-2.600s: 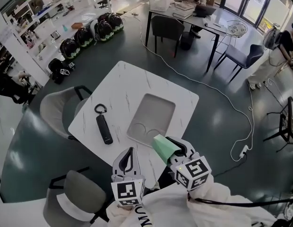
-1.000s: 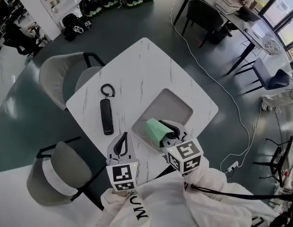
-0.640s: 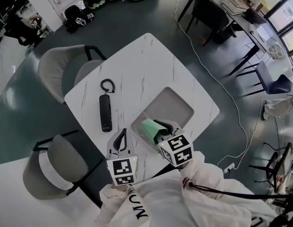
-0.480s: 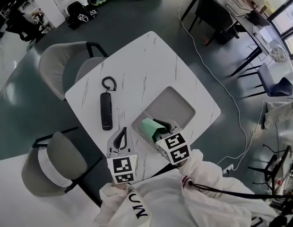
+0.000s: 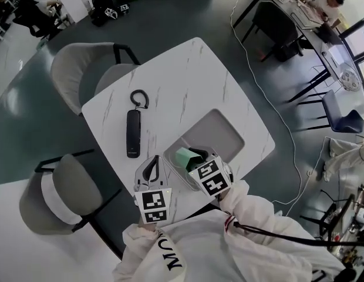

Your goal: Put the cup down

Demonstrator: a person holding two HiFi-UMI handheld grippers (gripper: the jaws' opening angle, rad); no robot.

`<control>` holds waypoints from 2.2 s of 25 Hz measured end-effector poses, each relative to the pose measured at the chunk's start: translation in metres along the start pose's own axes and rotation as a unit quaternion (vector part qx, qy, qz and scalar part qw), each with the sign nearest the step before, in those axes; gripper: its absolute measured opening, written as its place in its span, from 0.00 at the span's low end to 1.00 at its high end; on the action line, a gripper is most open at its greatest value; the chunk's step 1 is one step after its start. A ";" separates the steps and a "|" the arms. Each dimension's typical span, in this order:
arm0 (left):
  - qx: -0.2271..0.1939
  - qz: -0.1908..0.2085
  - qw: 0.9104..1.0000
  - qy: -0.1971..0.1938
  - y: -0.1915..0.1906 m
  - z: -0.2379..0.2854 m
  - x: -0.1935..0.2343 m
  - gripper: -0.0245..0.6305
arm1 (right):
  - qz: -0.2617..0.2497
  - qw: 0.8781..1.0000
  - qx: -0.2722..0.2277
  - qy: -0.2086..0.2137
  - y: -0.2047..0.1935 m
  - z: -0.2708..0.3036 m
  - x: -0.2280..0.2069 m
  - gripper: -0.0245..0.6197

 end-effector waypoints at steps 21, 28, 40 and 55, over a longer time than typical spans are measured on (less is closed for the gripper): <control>0.020 -0.046 0.998 0.025 -0.032 0.014 0.013 0.05 | -0.147 0.984 0.088 0.041 0.006 0.046 0.012 0.07; 0.027 -0.054 0.998 0.032 -0.034 0.016 0.019 0.05 | -0.172 0.978 0.109 0.051 0.008 0.058 0.017 0.07; 0.047 -0.073 0.995 0.041 -0.039 0.021 0.023 0.05 | -0.210 0.966 0.135 0.060 0.006 0.074 0.016 0.07; 0.046 -0.096 0.993 0.059 -0.044 0.015 0.029 0.05 | -0.275 0.944 0.164 0.074 0.005 0.087 0.032 0.07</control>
Point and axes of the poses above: the fingertips, and each gripper's own axes: z forward along the fingers, x to its left, y out of its top, the point moved 10 cm from there along -z, backward along the fingers, and after that the axes turned 14 degrees about -y, right-handed, at the moved point
